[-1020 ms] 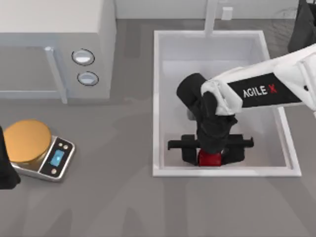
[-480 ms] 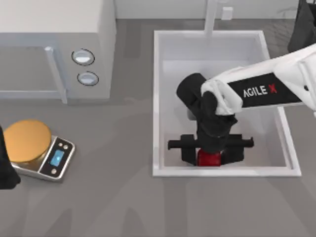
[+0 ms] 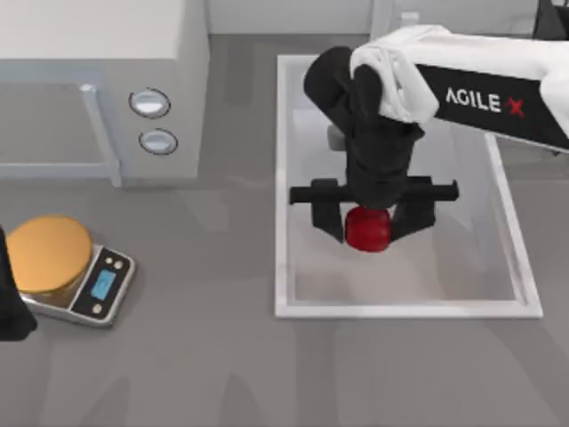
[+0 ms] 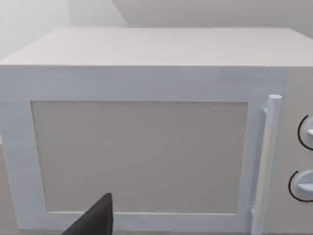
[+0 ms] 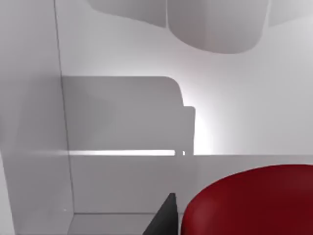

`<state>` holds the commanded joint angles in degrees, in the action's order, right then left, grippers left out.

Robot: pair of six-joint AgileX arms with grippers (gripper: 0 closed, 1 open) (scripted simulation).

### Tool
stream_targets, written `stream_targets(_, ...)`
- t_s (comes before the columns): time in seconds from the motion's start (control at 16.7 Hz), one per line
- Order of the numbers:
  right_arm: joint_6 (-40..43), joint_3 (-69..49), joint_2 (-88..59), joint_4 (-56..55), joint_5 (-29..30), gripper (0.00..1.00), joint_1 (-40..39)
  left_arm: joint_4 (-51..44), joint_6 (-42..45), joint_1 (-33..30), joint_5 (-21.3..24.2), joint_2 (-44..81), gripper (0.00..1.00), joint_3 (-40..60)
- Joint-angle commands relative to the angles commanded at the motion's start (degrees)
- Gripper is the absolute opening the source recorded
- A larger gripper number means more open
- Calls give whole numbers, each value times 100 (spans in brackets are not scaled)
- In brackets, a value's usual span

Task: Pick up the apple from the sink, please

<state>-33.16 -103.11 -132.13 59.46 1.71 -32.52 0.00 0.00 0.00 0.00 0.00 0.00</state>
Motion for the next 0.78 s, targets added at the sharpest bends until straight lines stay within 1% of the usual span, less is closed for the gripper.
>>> stream_targets(0.24,21,-1226,397,1761,-5,0,16,0,0,0,0,0,100,0)
stream_targets(0.36,37,-1716,593,2395,-7,0,30,0,0,0,0,0,100,0)
stream_targets(0.54,56,-2151,793,2885,-9,0,48,0,0,0,0,0,100,0)
stream_targets(0.78,58,-2193,813,2929,-10,0,50,0,0,0,0,0,100,0)
